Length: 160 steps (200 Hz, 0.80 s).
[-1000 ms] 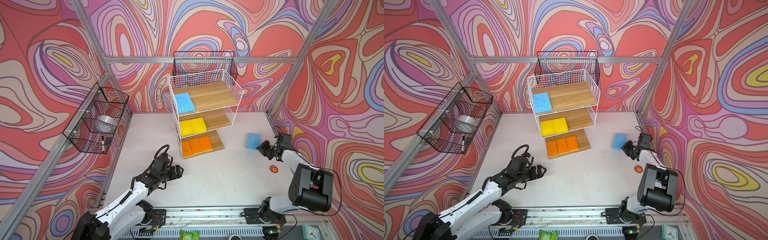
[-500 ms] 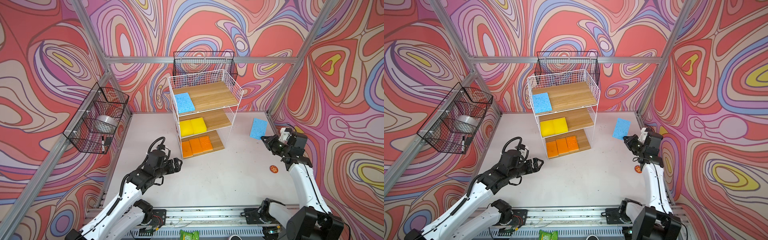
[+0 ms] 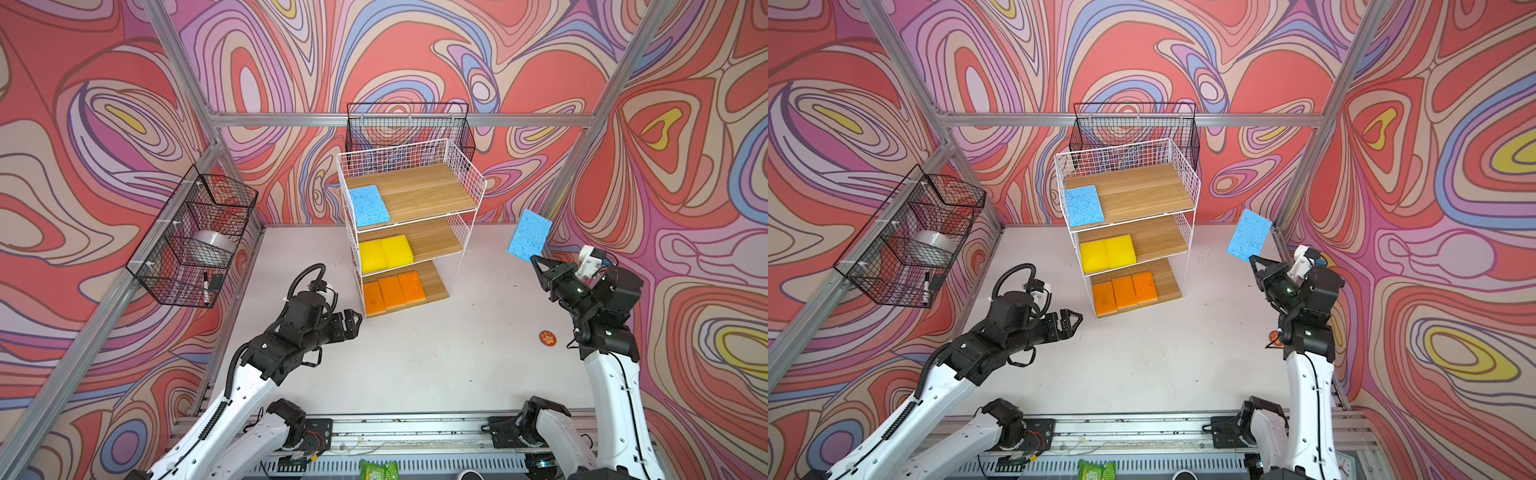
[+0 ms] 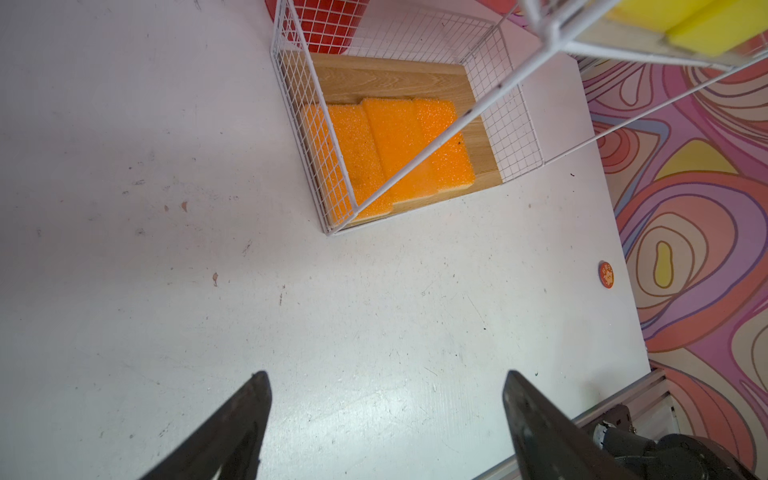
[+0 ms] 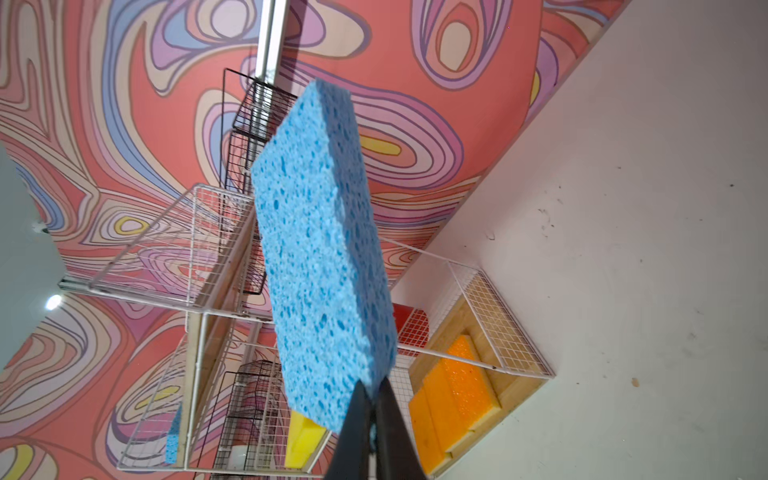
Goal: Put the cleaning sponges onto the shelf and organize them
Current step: 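Lift the blue sponge with the right gripper and carry it to the top shelf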
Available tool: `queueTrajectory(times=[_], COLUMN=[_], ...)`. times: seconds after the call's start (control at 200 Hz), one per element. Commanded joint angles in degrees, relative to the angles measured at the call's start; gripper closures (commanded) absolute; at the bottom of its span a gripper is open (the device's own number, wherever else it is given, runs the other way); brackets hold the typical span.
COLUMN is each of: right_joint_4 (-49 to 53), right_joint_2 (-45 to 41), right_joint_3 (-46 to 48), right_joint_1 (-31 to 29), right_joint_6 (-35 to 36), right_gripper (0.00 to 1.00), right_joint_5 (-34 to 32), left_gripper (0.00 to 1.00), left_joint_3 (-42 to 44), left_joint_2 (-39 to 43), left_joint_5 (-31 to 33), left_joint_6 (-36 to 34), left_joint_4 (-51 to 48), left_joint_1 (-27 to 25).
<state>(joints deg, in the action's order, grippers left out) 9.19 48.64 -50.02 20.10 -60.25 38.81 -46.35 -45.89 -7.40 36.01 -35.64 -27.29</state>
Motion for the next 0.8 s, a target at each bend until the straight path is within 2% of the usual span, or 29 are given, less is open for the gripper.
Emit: queueTrajectory(times=[0.0,0.476,0.796], right_joint_4=[-4.12,3.29,6.89], right_joint_2=[-0.88,5.28,10.11], right_joint_3=[-4.15,-25.77,-35.33], right_joint_1=[-0.32,-1.45,-8.93], right_joint_6=[-3.22,3.73,8.17], right_gripper=[1.0,1.0,1.0], right_joint_5=[0.27,2.67,0.62], left_gripper=[0.11,0.11,0.1], left_joint_3=[-2.92,-12.13,-16.62], left_joint_2=[1.02,1.42,-0.3], left_joint_5=[1.56,4.37,6.79], left_joint_6=[-1.41,-4.92,-7.65], left_joint_4=[-2.75,-7.66,-8.31], left_joint_1=[0.21,0.2,0.35])
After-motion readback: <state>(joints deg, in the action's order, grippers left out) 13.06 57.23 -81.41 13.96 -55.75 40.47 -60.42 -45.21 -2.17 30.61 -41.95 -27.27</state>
